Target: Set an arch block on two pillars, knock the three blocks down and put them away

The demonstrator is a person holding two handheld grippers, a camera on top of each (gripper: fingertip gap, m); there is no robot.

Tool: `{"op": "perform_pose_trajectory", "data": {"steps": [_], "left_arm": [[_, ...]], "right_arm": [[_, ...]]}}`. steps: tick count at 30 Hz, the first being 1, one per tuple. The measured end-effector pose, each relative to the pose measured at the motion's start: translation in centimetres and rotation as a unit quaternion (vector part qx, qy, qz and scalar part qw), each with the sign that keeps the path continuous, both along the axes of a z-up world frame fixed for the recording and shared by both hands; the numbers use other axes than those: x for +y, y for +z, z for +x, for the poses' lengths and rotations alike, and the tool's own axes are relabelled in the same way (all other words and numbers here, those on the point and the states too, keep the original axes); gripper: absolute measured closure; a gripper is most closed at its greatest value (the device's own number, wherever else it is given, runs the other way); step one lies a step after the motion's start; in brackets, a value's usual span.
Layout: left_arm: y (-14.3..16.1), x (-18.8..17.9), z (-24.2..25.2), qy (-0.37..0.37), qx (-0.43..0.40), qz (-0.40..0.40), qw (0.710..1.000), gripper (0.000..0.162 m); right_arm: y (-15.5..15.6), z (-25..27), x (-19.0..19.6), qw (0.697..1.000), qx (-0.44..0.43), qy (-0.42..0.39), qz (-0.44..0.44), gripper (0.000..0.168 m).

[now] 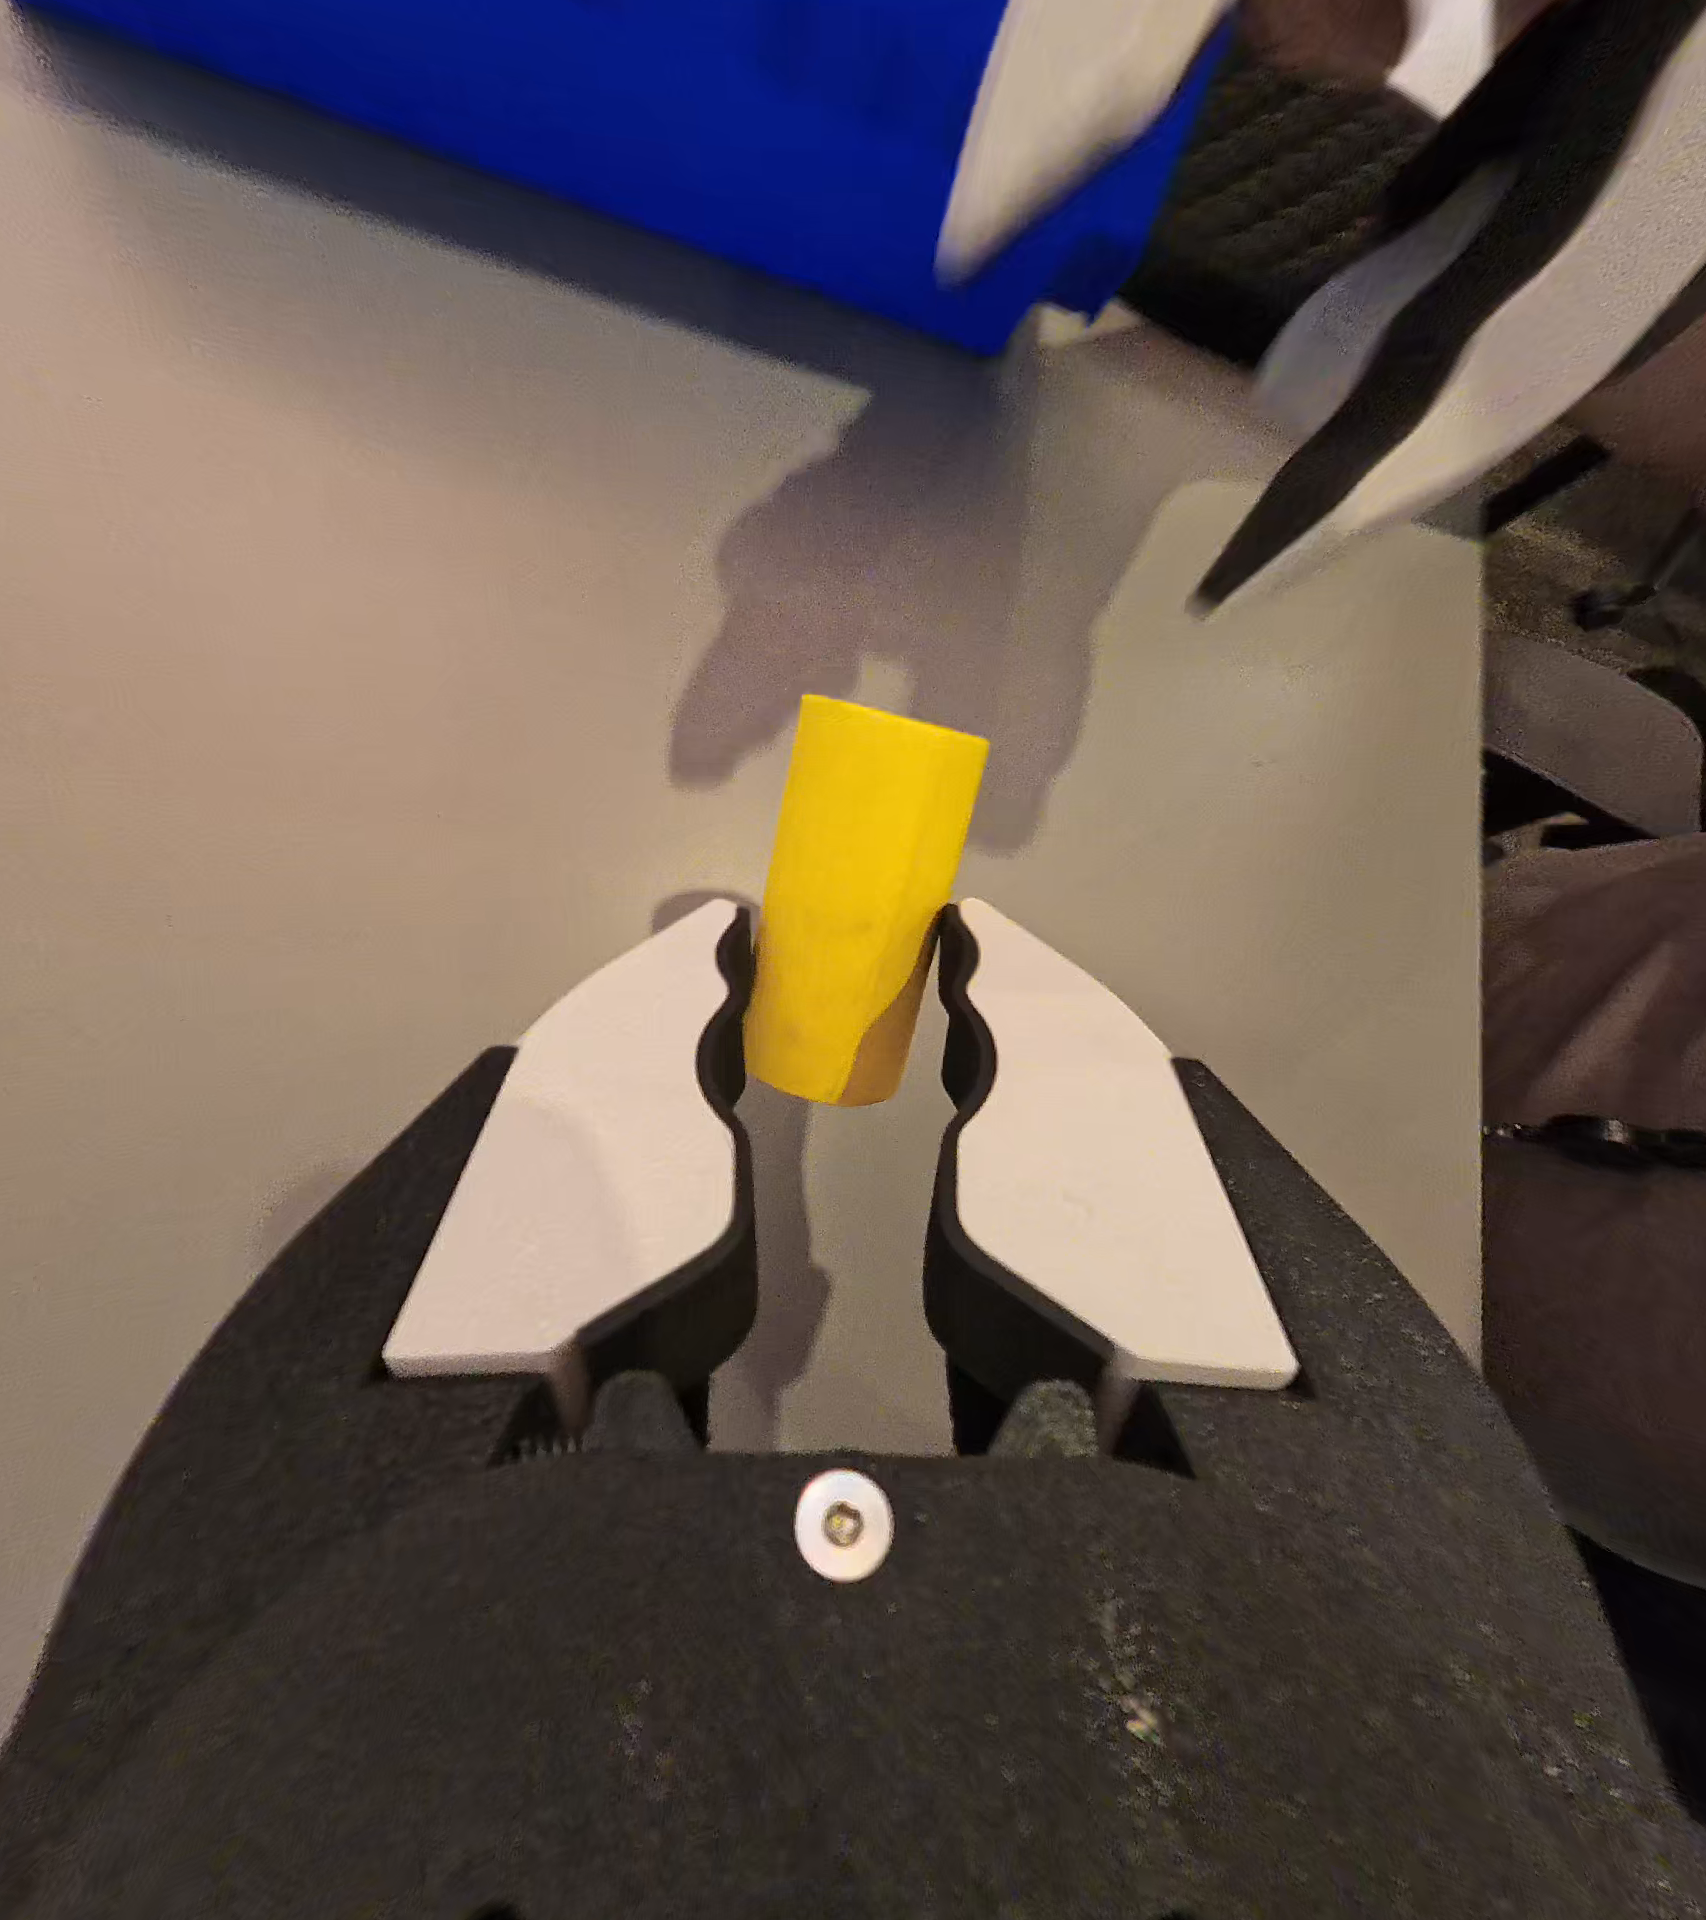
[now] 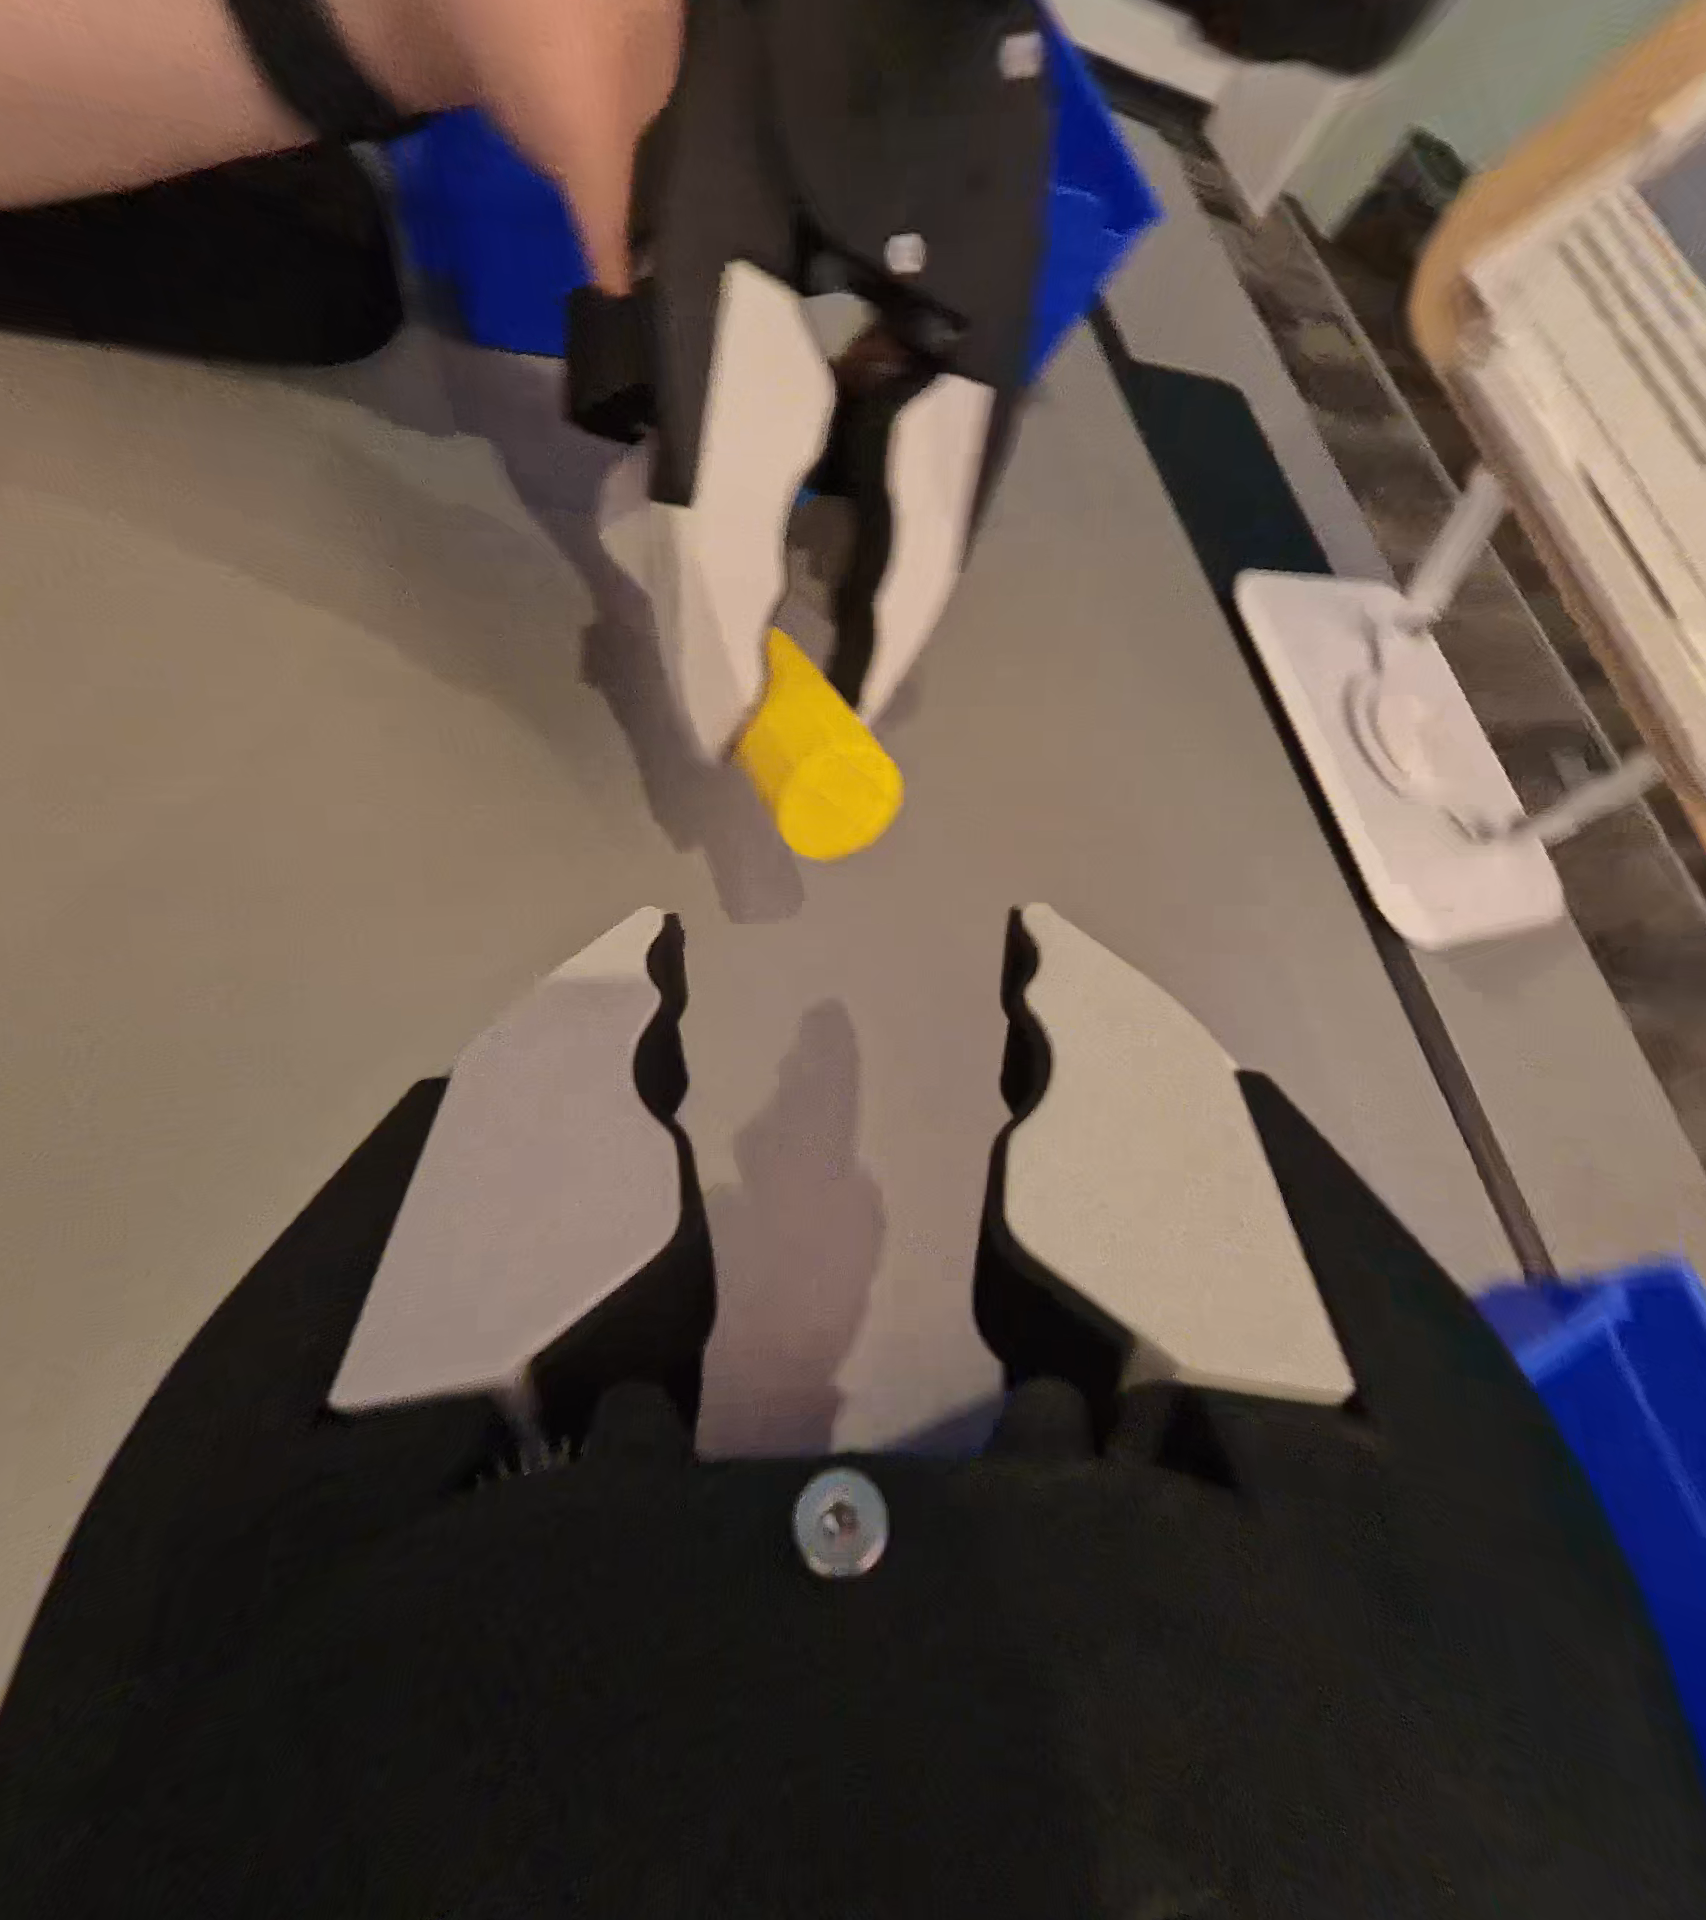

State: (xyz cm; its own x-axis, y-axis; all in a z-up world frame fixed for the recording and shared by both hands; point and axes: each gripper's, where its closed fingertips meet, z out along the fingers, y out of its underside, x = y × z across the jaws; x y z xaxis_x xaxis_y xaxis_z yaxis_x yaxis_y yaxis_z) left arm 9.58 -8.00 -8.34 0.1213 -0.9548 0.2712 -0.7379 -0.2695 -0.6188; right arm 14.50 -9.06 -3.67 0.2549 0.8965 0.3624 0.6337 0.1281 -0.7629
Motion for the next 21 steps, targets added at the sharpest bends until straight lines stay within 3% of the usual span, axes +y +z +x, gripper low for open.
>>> {"op": "perform_pose_trajectory", "data": {"steps": [6, 7, 9, 11, 12, 14, 17, 20, 21], "left_arm": [[2.0, -2.3, 0.4, -0.048, -0.006, 0.048, 0.998, 0.127], [2.1, -2.6, 0.6, -0.052, -0.009, 0.048, 0.997, 0.127], [2.4, -2.7, 0.6, -0.05, -0.01, 0.049, 0.998, 0.127], [2.9, -1.8, -0.3, -0.015, 0.009, 0.05, 0.999, 0.105], [3.0, -0.6, -1.5, 0.016, 0.034, 0.069, 0.997, 0.098], [2.8, 1.4, -5.3, 0.07, 0.114, 0.122, 0.983, 0.102], [0.6, 0.7, -10.4, 0.063, 0.238, 0.128, 0.961, 0.113], [-2.1, 2.2, -14.2, 0.079, 0.364, 0.163, 0.914, 0.118], [-3.0, 2.4, -15.1, 0.086, 0.397, 0.155, 0.9, 0.127]], "right_arm": [[-0.6, -4.0, -1.2, 0.997, 0.024, 0.063, -0.048, 0.117], [-0.7, -4.0, -1.2, 0.996, 0.022, 0.066, -0.05, 0.13], [-0.4, -3.9, -1.3, 0.997, 0.025, 0.067, -0.042, 0.134], [0.4, -3.6, -1.8, 0.996, 0.039, 0.067, -0.045, 0.134], [0.7, -2.9, -1.6, 0.997, 0.039, 0.053, -0.04, 0.134], [1.6, -0.7, -0.6, 0.999, 0.035, 0.01, -0.014, 0.134], [3.4, 4.0, 1.1, 0.997, 0.046, -0.064, 0.007, 0.134], [5.2, 9.3, 3.1, 0.988, 0.066, -0.138, 0.01, 0.134], [5.7, 11.0, 3.7, 0.985, 0.071, -0.159, 0.011, 0.134]]}}
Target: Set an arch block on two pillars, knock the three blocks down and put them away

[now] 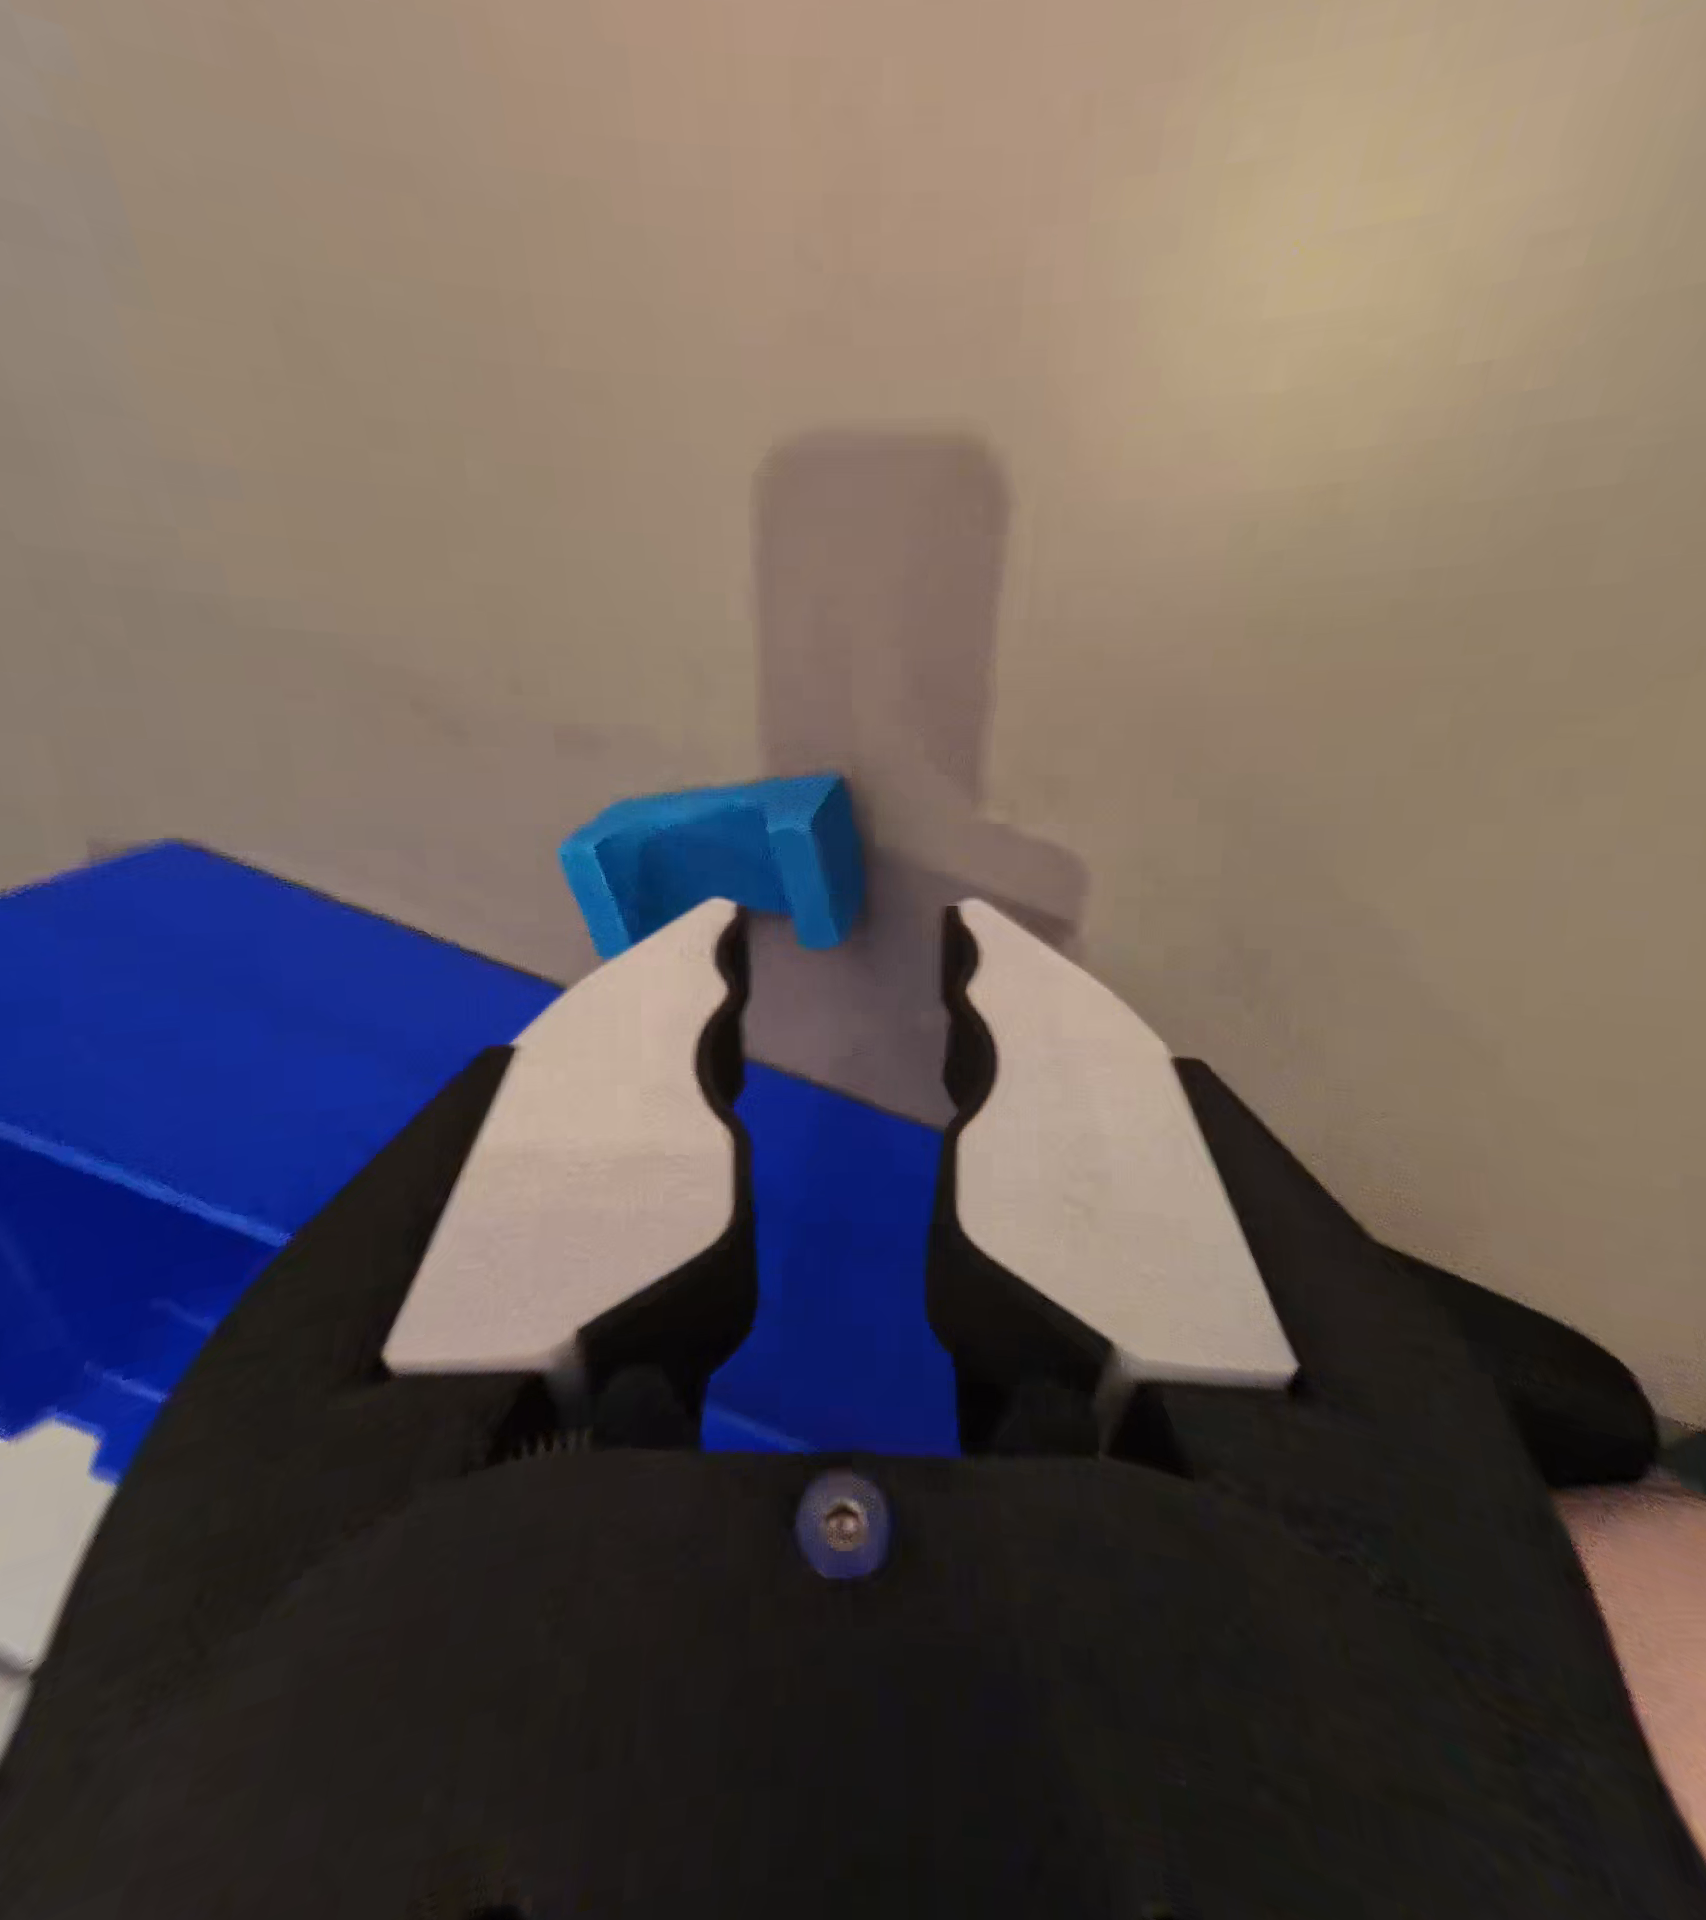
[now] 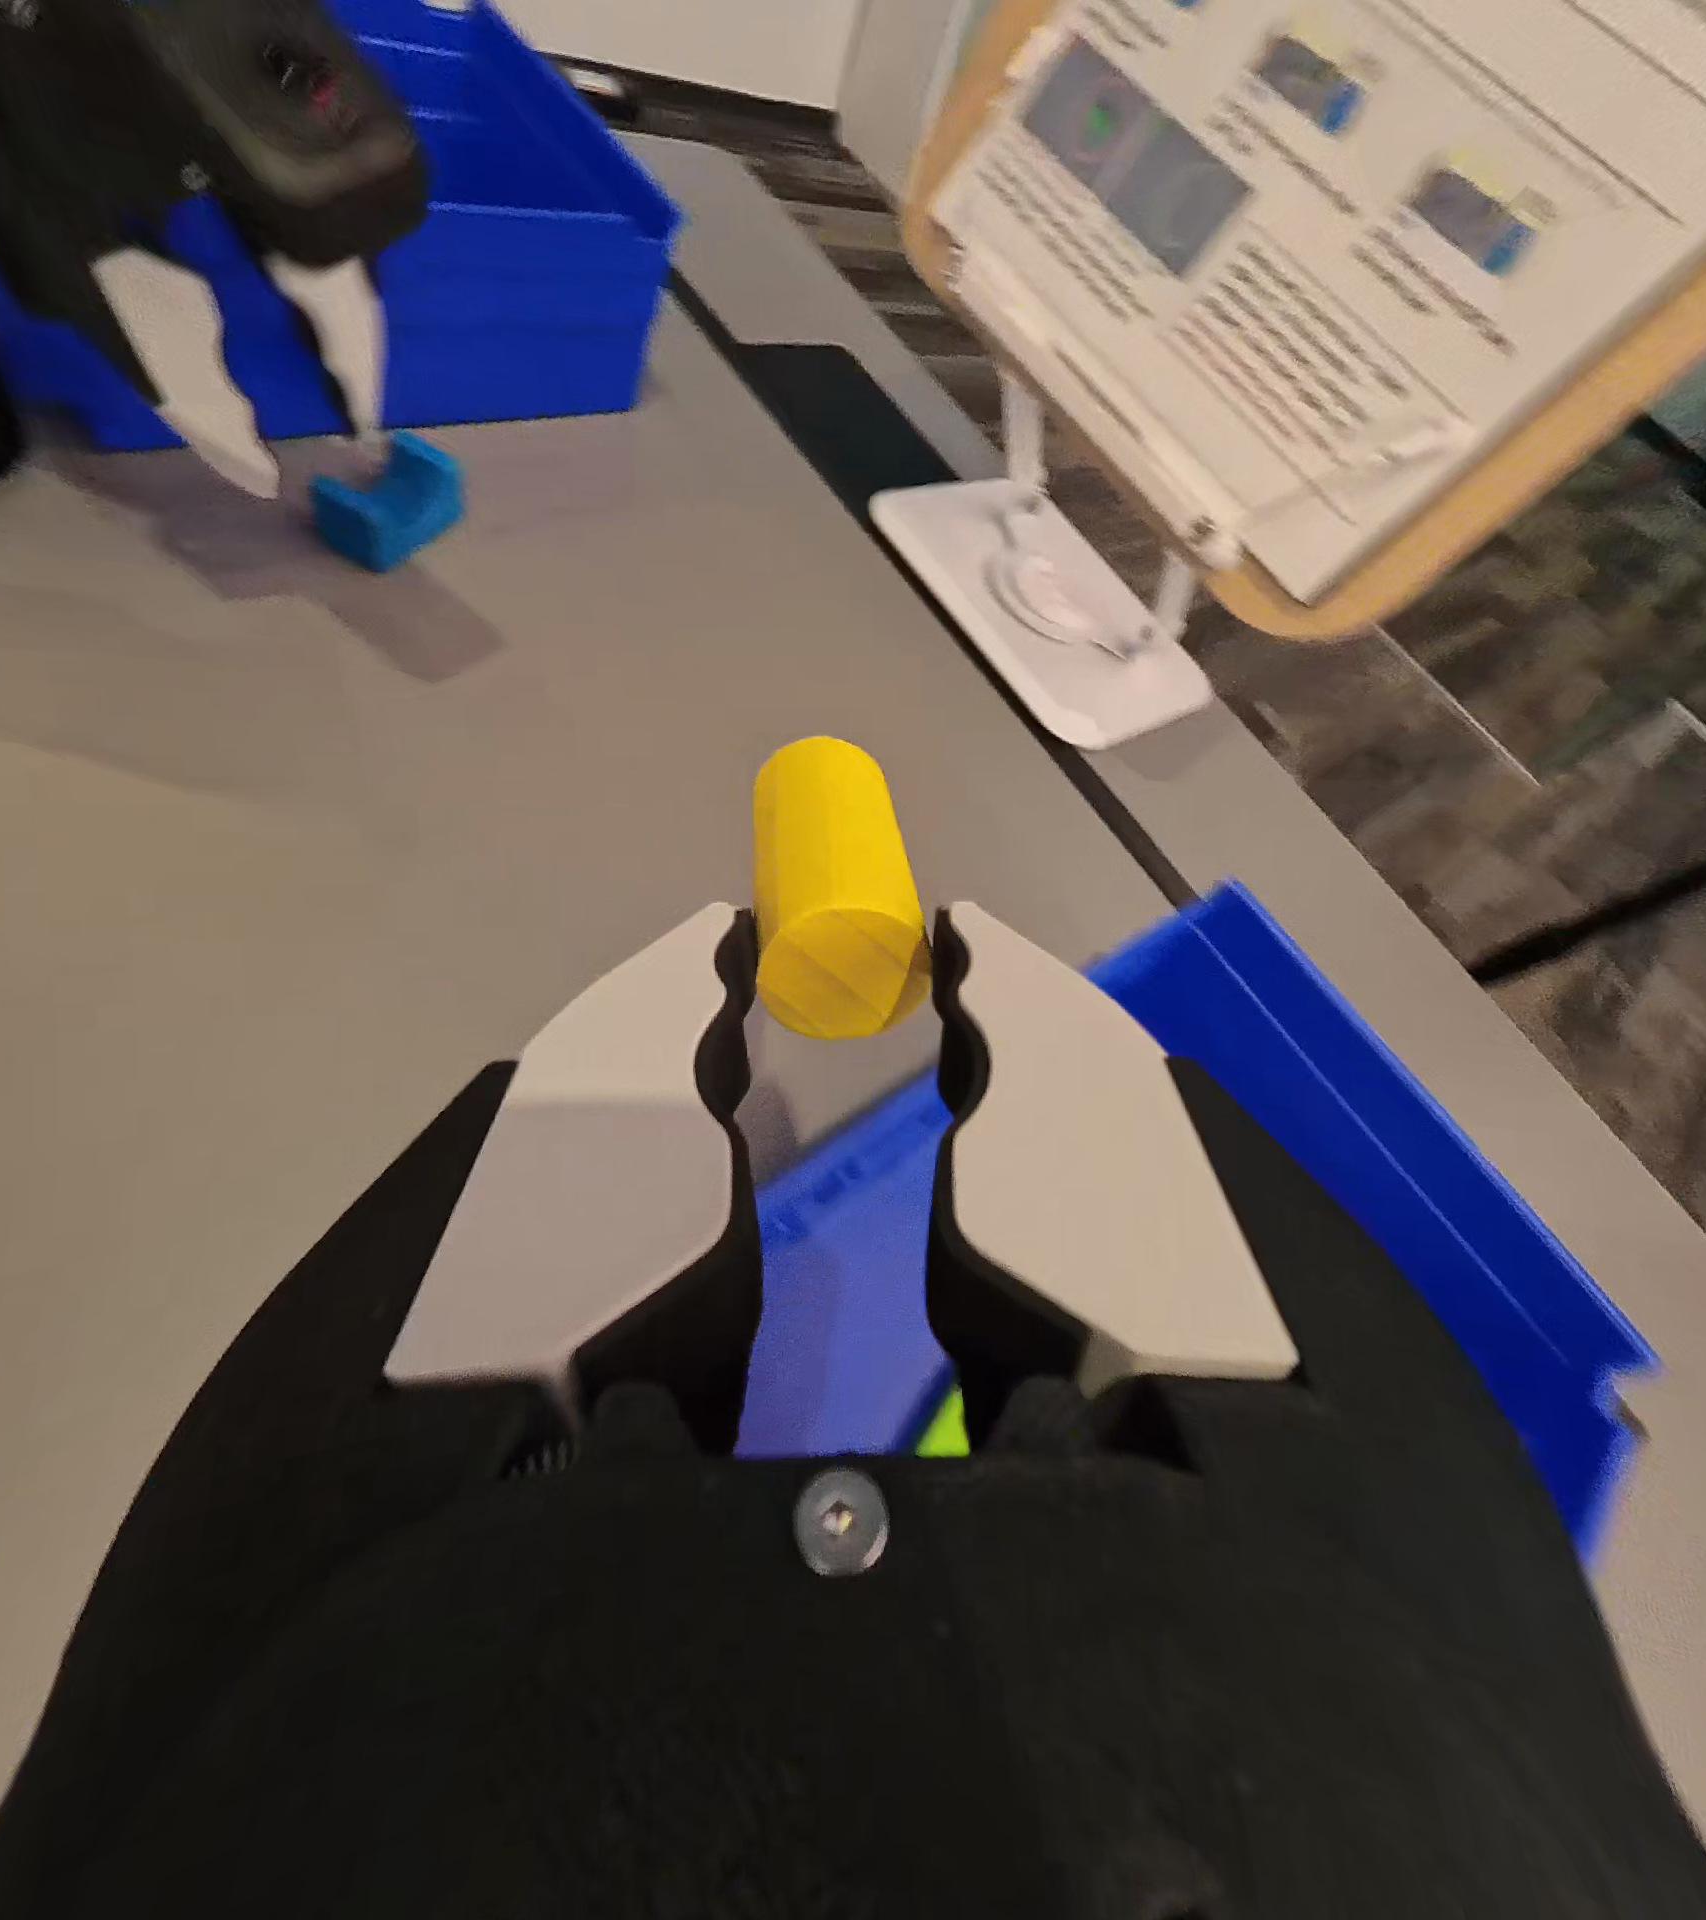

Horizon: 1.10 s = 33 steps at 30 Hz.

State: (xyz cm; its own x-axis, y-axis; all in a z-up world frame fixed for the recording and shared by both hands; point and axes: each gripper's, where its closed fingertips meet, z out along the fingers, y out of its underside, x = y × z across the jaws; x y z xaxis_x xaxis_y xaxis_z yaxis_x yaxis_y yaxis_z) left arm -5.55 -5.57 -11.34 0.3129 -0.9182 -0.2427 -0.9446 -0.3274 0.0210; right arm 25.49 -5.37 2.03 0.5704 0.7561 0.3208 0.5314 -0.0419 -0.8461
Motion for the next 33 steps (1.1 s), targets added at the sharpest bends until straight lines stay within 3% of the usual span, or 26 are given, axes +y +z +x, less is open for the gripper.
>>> {"op": "perform_pose_trajectory", "data": {"steps": [1, 3, 5, 7, 9, 13, 19, 23, 25, 27, 29, 33], "left_arm": [[-0.9, 0.0, -0.7, 0.022, 0.023, -0.017, 0.999, 0.135], [-1.7, 1.2, -1.2, 0.046, 0.044, -0.005, 0.998, 0.124], [-2.4, 1.3, -1.1, 0.068, 0.033, -0.024, 0.997, 0.127], [-3.2, 1.2, -1.7, 0.078, 0.049, -0.039, 0.995, 0.128], [-3.9, 1.1, -2.7, 0.079, 0.082, -0.048, 0.992, 0.139], [-3.6, 2.0, -2.2, 0.053, 0.065, -0.027, 0.996, 0.142], [-0.5, 1.9, 0.4, 0.041, -0.041, -0.013, 0.998, 0.145], [3.1, 1.8, 3.7, 0.017, -0.152, 0.017, 0.988, 0.145], [5.3, 0.6, 6.5, -0.003, -0.249, -0.002, 0.969, 0.145], [7.8, -0.7, 9.3, -0.03, -0.343, -0.028, 0.938, 0.145], [10.1, -2.2, 11.6, -0.061, -0.422, -0.054, 0.903, 0.145], [13.9, -5.6, 14.6, -0.096, -0.54, -0.151, 0.823, 0.146]], "right_arm": [[0.3, 1.7, 0.5, 1.0, 0.003, -0.022, -0.001, 0.134], [0.6, 4.8, 1.4, 0.998, 0.006, -0.061, -0.006, 0.134], [0.1, 7.4, 2.0, 0.995, 0.008, -0.094, -0.017, 0.134], [-1.1, 9.6, 2.6, 0.991, 0.012, -0.124, -0.04, 0.134], [-2.6, 11.3, 3.1, 0.986, 0.016, -0.154, -0.066, 0.134], [-5.8, 13.1, 3.8, 0.975, -0.002, -0.193, -0.115, 0.134], [-10.0, 14.8, 5.4, 0.953, -0.094, -0.246, -0.152, 0.134], [-9.6, 14.9, 6.6, 0.95, -0.085, -0.26, -0.153, 0.136], [-9.4, 14.6, 6.9, 0.948, -0.09, -0.26, -0.157, 0.132], [-8.9, 13.5, 6.9, 0.95, -0.088, -0.255, -0.159, 0.115], [-7.3, 10.9, 6.5, 0.962, -0.08, -0.227, -0.129, 0.114], [-1.7, -1.3, 1.7, 0.999, -0.031, -0.013, 0.005, 0.111]]}}
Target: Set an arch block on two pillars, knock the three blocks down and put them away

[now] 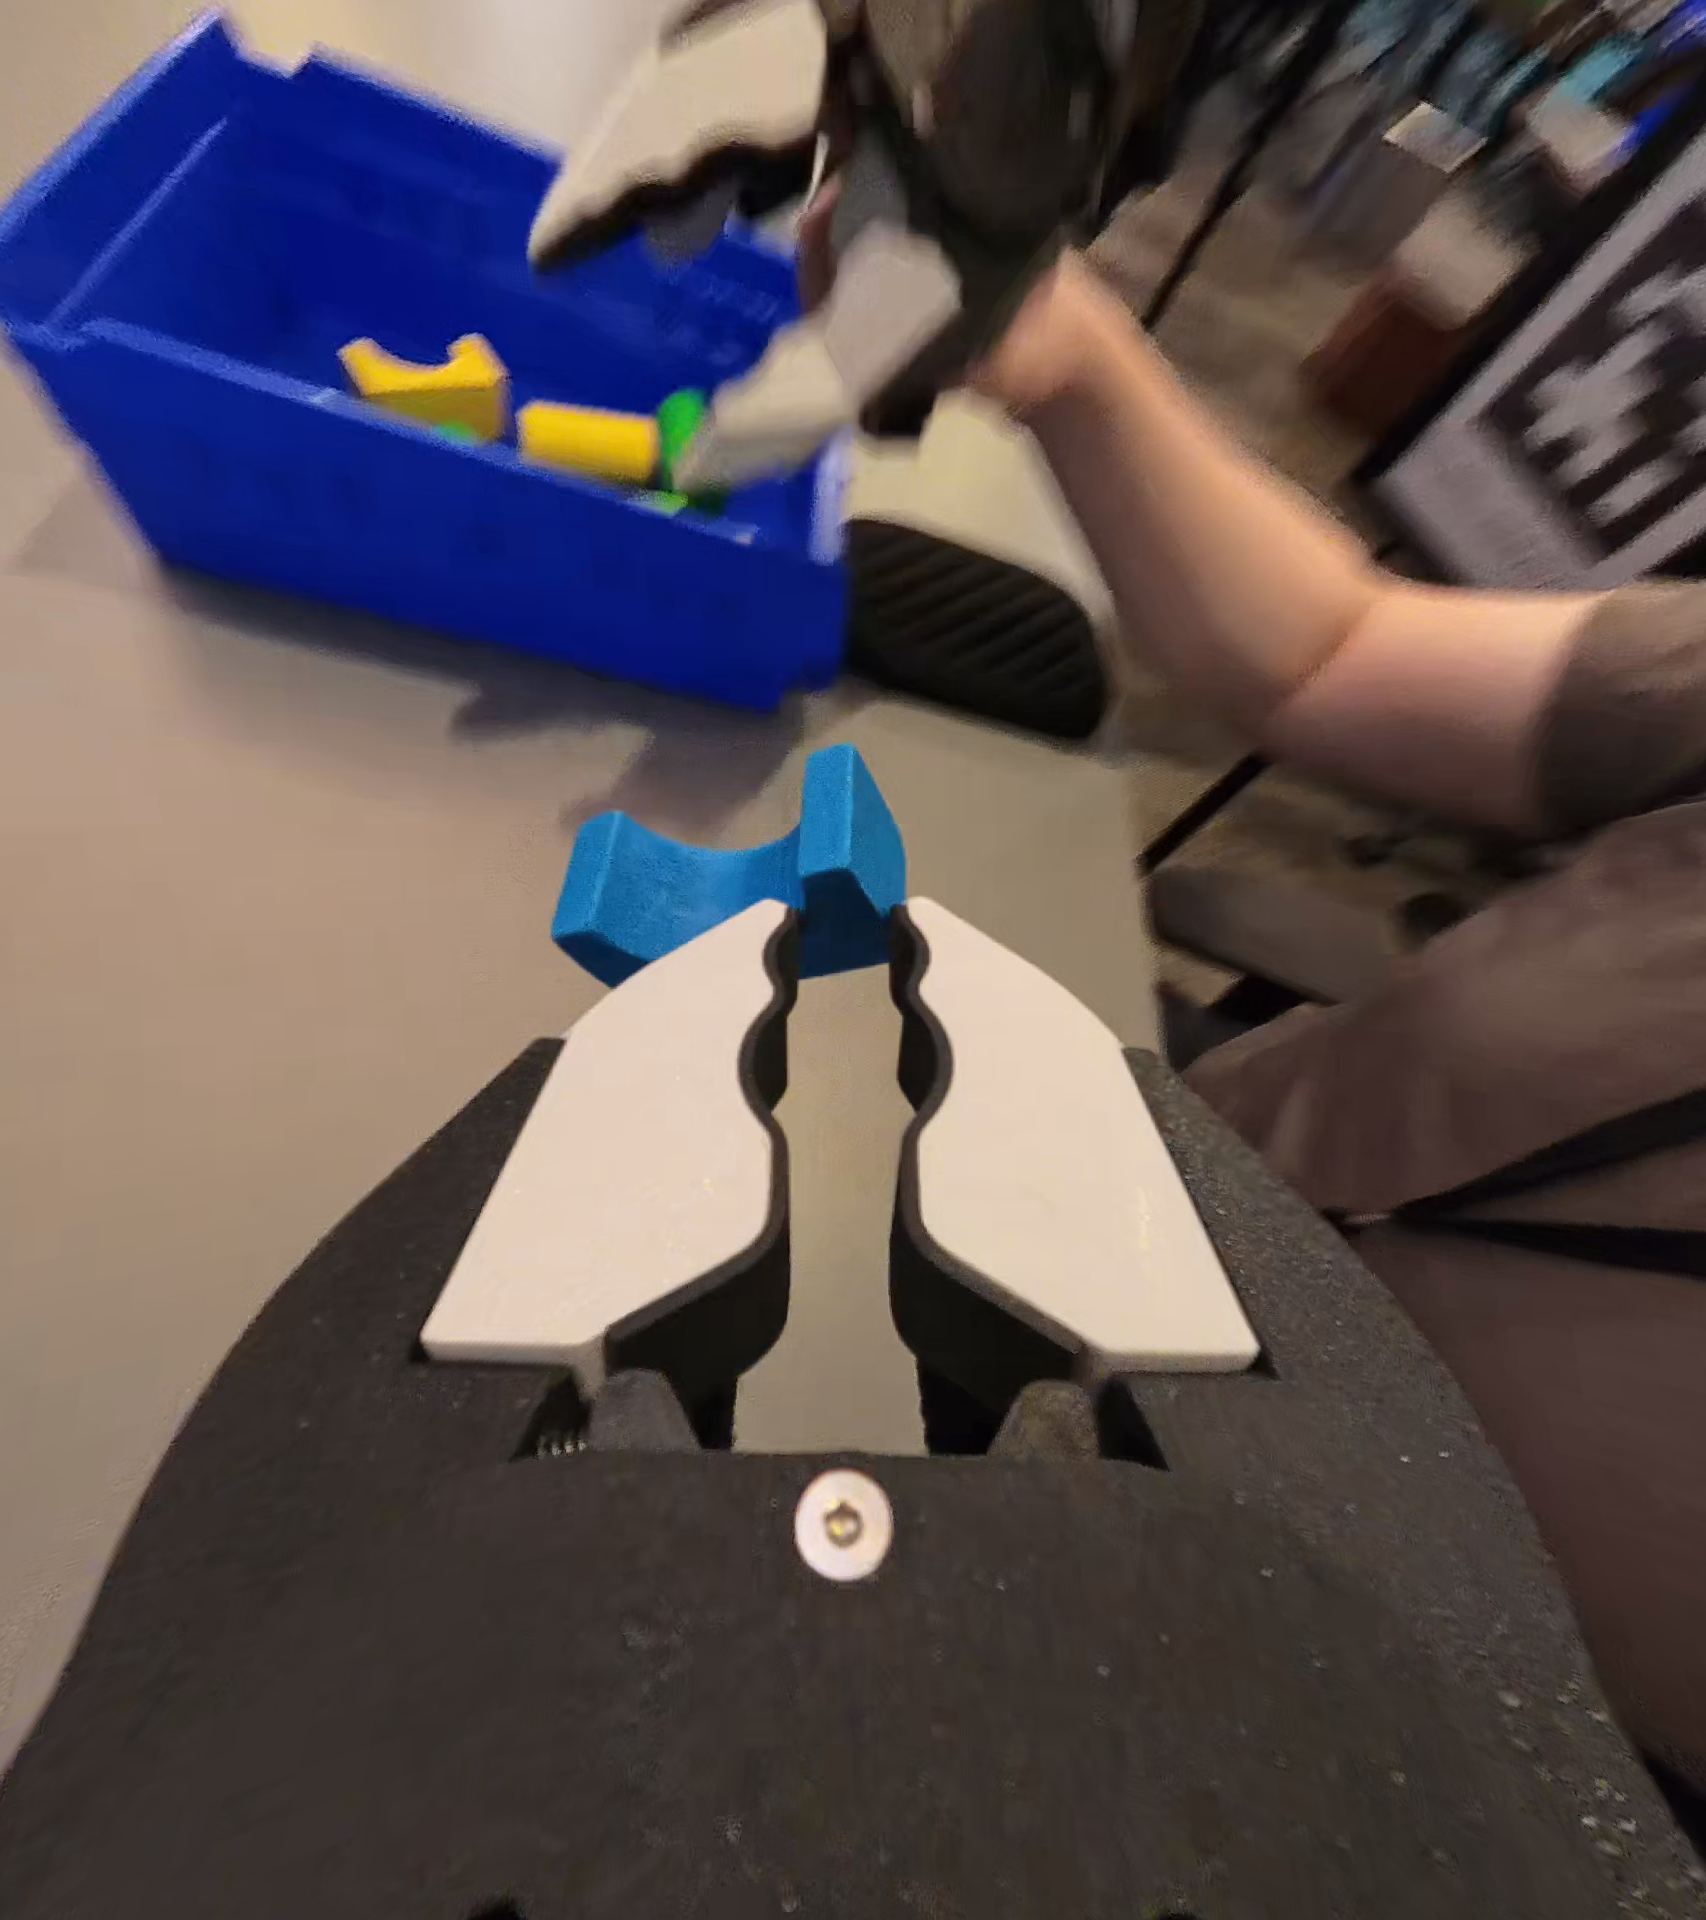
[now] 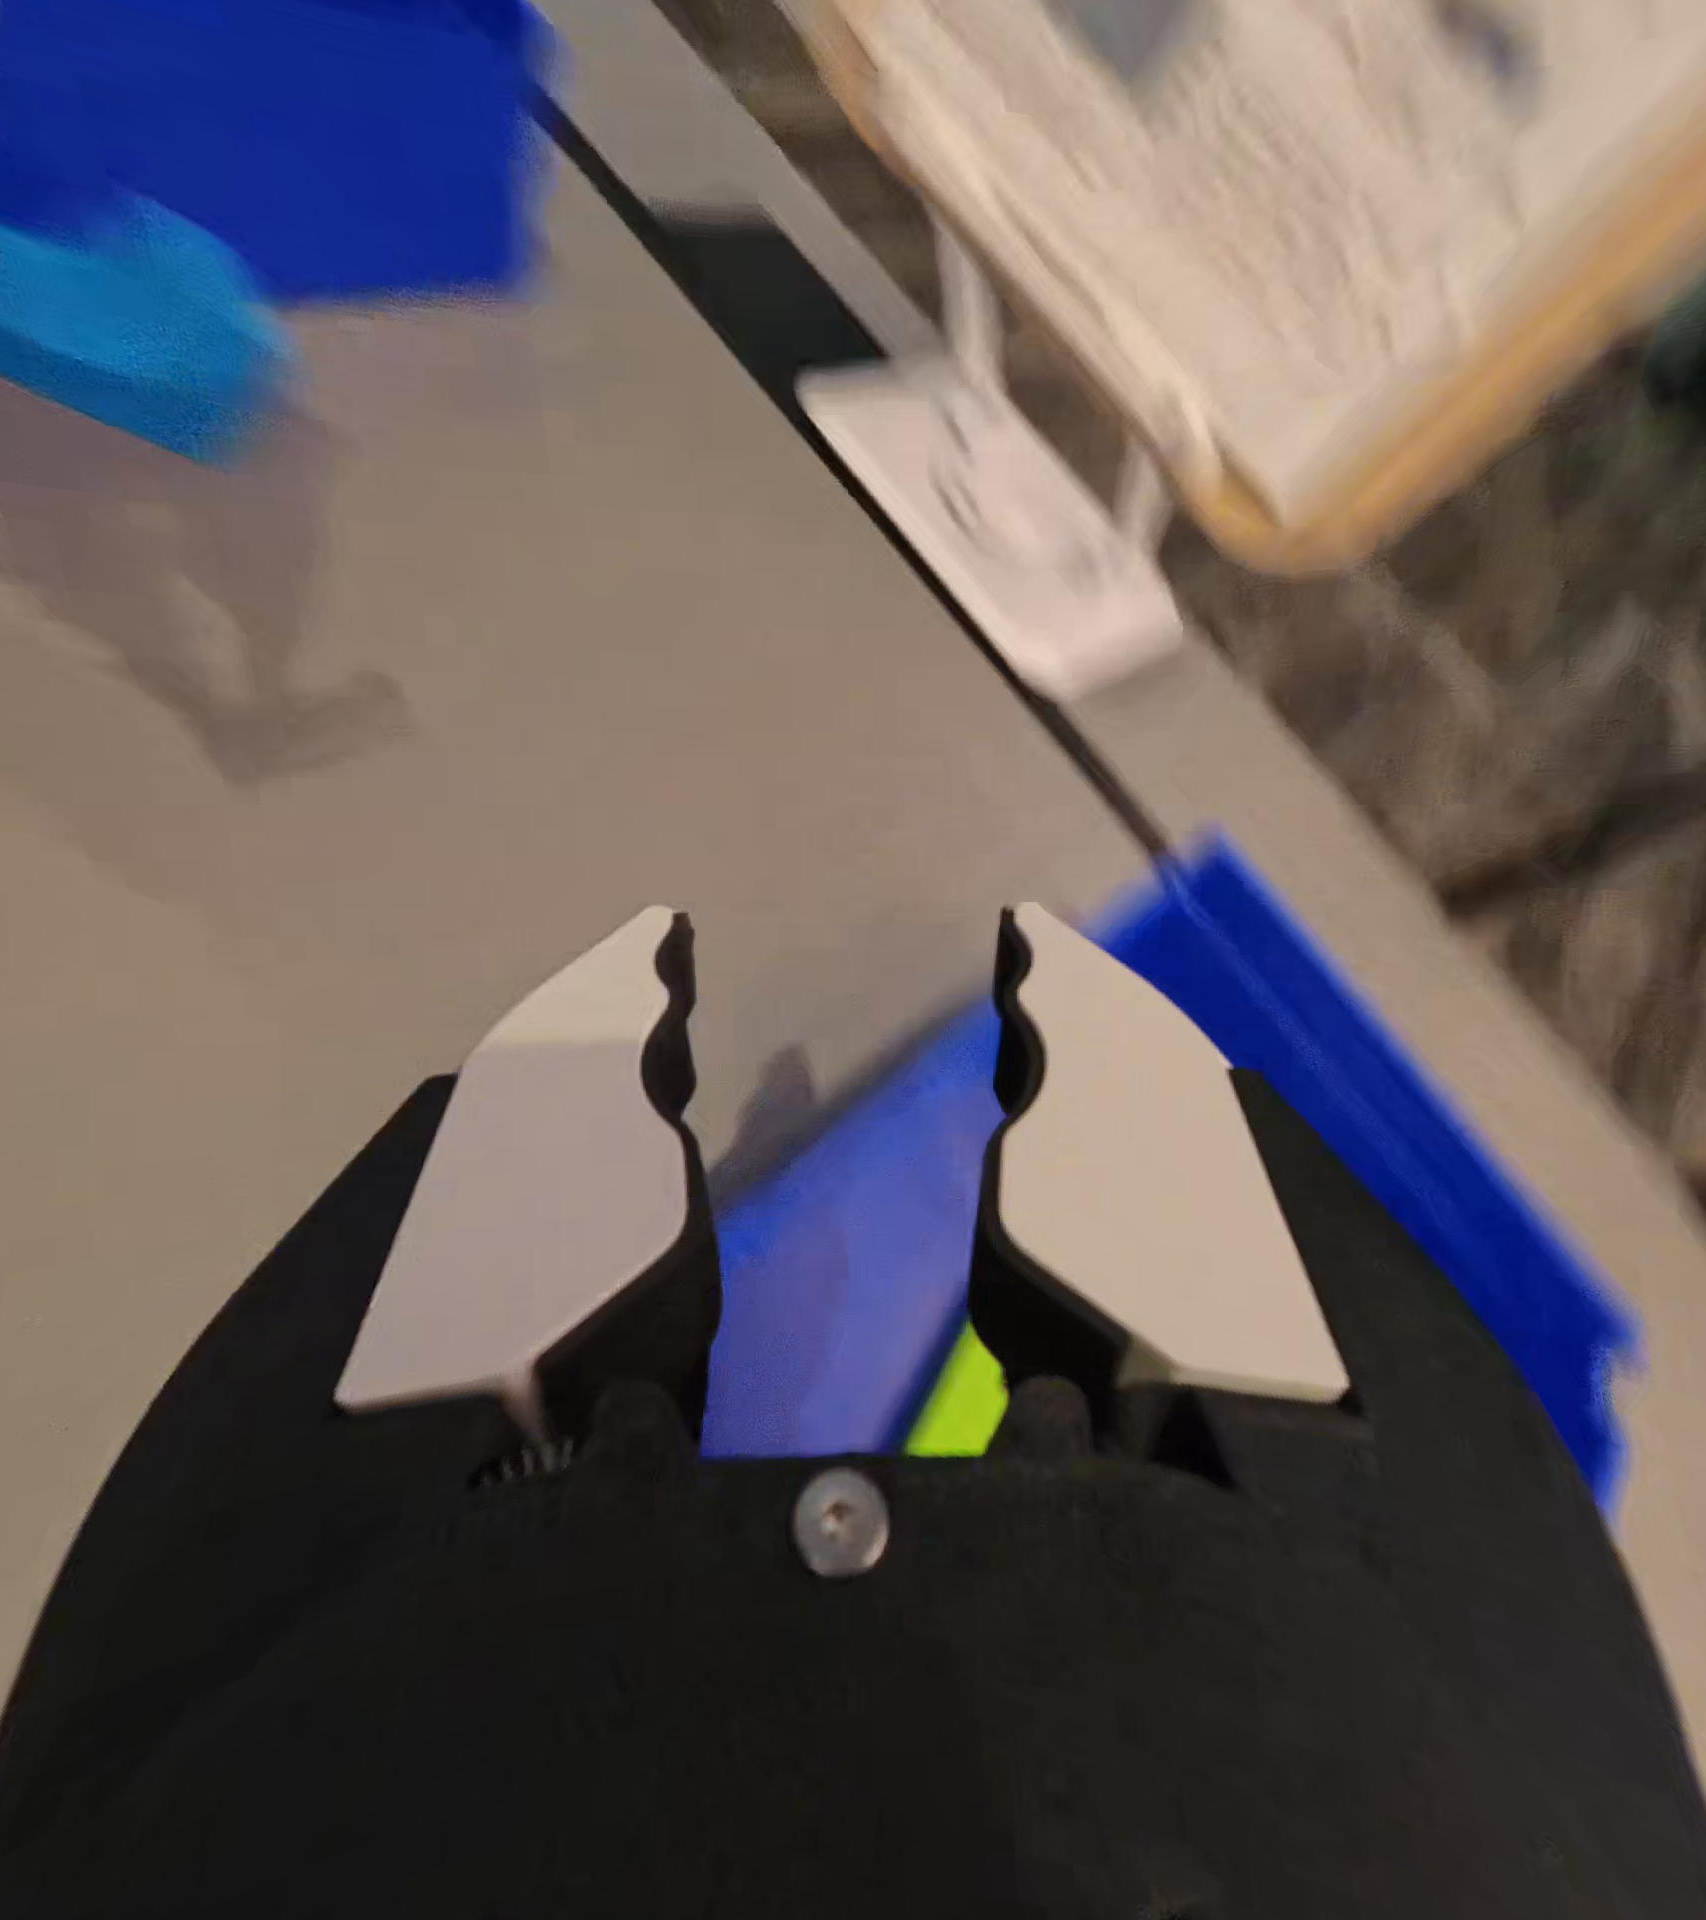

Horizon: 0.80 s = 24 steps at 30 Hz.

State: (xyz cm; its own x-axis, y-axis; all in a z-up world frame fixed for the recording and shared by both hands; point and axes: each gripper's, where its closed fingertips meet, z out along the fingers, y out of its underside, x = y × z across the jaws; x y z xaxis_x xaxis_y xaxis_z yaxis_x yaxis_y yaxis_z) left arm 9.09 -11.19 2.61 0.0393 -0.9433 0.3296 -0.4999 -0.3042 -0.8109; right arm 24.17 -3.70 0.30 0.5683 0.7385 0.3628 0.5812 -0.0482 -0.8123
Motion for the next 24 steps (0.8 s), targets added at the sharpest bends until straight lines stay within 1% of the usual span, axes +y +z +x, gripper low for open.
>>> {"op": "perform_pose_trajectory", "data": {"steps": [2, 3, 4, 6, 8, 9, 10, 11, 12, 14, 16, 18, 19, 20, 22, 23, 24], "left_arm": [[1.4, -1.1, 0.8, -0.026, -0.05, -0.053, 0.997, 0.146], [1.7, -1.4, 1.0, -0.033, -0.065, -0.071, 0.995, 0.146], [1.9, -1.5, 1.1, -0.038, -0.073, -0.08, 0.993, 0.146], [1.5, -1.6, 1.4, -0.044, -0.072, -0.078, 0.993, 0.146], [1.2, -1.6, 1.7, -0.046, -0.07, -0.083, 0.993, 0.146], [1.0, -1.8, 1.7, -0.05, -0.066, -0.089, 0.993, 0.146], [0.9, -1.8, 1.8, -0.049, -0.065, -0.092, 0.992, 0.146], [0.9, -1.5, 1.7, -0.038, -0.063, -0.093, 0.993, 0.146], [1.0, -1.0, 1.4, -0.024, -0.061, -0.089, 0.994, 0.145], [2.8, -0.4, 0.1, -0.01, -0.086, -0.086, 0.992, 0.129], [4.2, 0.8, -2.4, 0.03, -0.09, -0.063, 0.994, 0.122], [4.8, 2.7, -5.9, 0.098, -0.067, -0.013, 0.993, 0.122], [4.9, 3.6, -7.9, 0.136, -0.05, 0.013, 0.989, 0.122], [4.9, 4.6, -10.1, 0.175, -0.03, 0.036, 0.983, 0.122], [4.4, 6.5, -14.9, 0.261, 0.022, 0.076, 0.962, 0.122], [4.0, 7.3, -17.5, 0.308, 0.049, 0.091, 0.946, 0.12], [3.7, 8.0, -20.1, 0.35, 0.075, 0.103, 0.928, 0.118]], "right_arm": [[1.7, -5.8, -4.2, 0.989, -0.017, 0.116, 0.085, 0.111], [1.9, -8.2, -6.0, 0.98, -0.027, 0.157, 0.12, 0.111], [2.0, -10.1, -7.3, 0.972, -0.03, 0.181, 0.145, 0.111], [1.5, -12.9, -8.4, 0.968, -0.008, 0.199, 0.153, 0.111], [0.8, -14.2, -7.7, 0.974, 0.023, 0.174, 0.145, 0.112], [0.3, -14.6, -7.6, 0.975, 0.038, 0.175, 0.135, 0.123], [0.1, -14.7, -7.4, 0.975, 0.053, 0.171, 0.131, 0.145], [0.1, -14.6, -7.2, 0.976, 0.065, 0.163, 0.131, 0.15], [0.0, -14.2, -7.0, 0.977, 0.07, 0.16, 0.122, 0.153], [0.1, -12.2, -5.7, 0.984, 0.067, 0.129, 0.104, 0.153], [0.9, -7.8, -3.2, 0.991, 0.046, 0.059, 0.109, 0.153], [1.1, -1.6, -0.1, 0.997, 0.026, -0.035, 0.064, 0.153], [0.5, 1.5, 1.1, 0.997, 0.021, -0.08, 0.012, 0.153], [-0.6, 4.3, 1.9, 0.991, 0.022, -0.12, -0.061, 0.153], [-3.4, 9.0, 2.7, 0.962, 0.027, -0.196, -0.191, 0.153], [-4.9, 10.8, 2.9, 0.944, 0.016, -0.226, -0.241, 0.153], [-6.3, 12.4, 3.1, 0.929, 0.001, -0.251, -0.272, 0.152]]}}
